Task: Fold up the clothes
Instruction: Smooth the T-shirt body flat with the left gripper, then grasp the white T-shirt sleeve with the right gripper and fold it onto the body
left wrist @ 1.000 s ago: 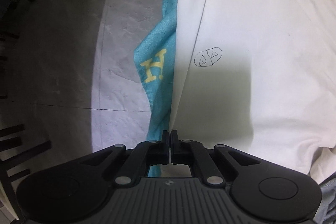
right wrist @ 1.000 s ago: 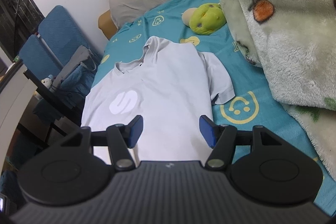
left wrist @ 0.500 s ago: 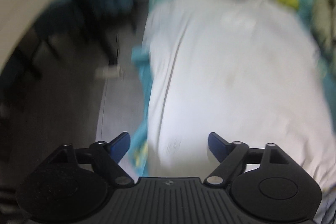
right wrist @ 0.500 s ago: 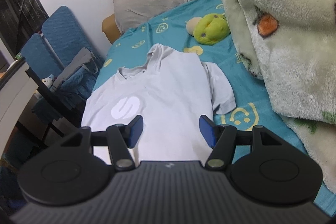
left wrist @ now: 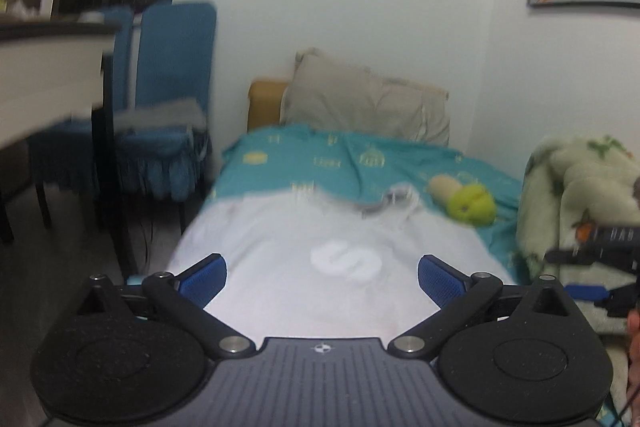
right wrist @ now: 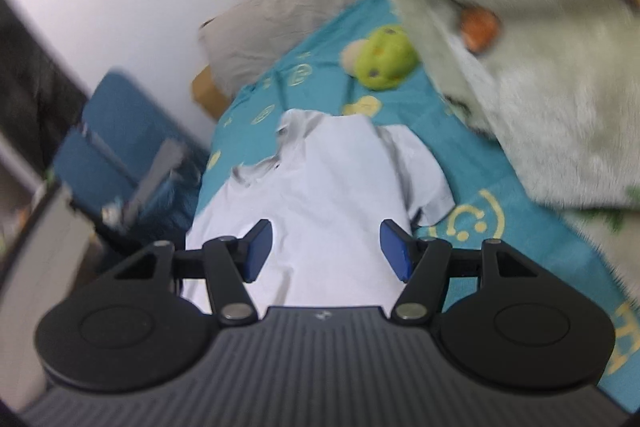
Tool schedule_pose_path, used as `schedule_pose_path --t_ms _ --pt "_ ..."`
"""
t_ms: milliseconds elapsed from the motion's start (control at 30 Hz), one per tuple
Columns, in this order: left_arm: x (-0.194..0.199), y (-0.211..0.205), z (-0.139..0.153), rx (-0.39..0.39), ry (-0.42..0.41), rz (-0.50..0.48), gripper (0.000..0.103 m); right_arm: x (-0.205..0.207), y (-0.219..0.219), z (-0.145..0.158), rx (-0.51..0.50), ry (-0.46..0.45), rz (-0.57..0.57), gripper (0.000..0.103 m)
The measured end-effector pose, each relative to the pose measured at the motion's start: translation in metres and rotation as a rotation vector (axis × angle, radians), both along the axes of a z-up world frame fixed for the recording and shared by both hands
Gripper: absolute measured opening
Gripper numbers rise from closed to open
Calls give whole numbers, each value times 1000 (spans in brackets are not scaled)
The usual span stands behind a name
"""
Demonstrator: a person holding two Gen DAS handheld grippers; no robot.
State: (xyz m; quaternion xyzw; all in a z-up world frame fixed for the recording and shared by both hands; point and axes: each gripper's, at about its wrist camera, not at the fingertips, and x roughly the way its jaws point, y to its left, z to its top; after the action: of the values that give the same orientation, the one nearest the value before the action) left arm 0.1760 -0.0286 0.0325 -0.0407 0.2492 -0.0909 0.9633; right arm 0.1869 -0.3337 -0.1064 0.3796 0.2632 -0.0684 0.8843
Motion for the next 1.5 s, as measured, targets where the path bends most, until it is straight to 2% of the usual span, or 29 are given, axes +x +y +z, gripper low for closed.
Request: schedule_pose_path --t_ms 33,133,200,367,400,433,467,533,600,800,867,933,1033,1100,1167,1233,1300,1400,1500 --pt "3 4 -11 -16 47 3 103 5 -8 -9 41 12 -41 71" --pt "12 22 -32 -93 156 27 103 25 -32 -42 155 45 -137 72" --pt "19 29 -38 -135 211 39 103 41 -41 -63 173 76 -152 72" --pt "41 74 -124 -190 254 69 103 62 -53 -102 193 89 -255 69" --pt "46 78 -139 -195 256 71 103 64 -52 -103 173 60 -261 66" --pt "52 82 -154 -201 258 74 103 69 -50 -104 155 55 -253 58" --pt "57 82 -162 -205 261 74 103 76 -48 -105 146 63 -230 38" --pt "66 82 -172 -208 270 61 103 88 -42 -104 109 91 -200 7" --pt "71 82 -179 -211 282 53 103 91 -35 -91 10 82 -207 7" --pt "77 87 -194 -248 328 61 103 86 -29 -27 -401 14 -341 7" --pt "77 87 -194 -248 326 61 103 86 -33 -20 -462 36 -360 7" --pt "77 86 -194 -240 322 58 103 84 -43 -25 -388 37 -336 7" --pt "77 83 -193 -226 325 55 103 79 -50 -32 -271 40 -312 11" --pt "76 82 -193 -221 328 49 103 76 -53 -34 -204 68 -291 21" --pt "76 81 -193 -216 331 44 103 65 -52 -33 -146 54 -292 64" --pt "74 81 -192 -225 337 42 103 50 -48 -32 -91 13 -309 76" --pt "73 82 -192 -240 349 43 103 39 -46 -36 -6 -4 -305 78" --pt "71 82 -194 -254 370 49 103 37 -45 -55 155 18 -291 78" --pt "70 81 -197 -258 382 50 103 46 -46 -82 234 77 -319 78"
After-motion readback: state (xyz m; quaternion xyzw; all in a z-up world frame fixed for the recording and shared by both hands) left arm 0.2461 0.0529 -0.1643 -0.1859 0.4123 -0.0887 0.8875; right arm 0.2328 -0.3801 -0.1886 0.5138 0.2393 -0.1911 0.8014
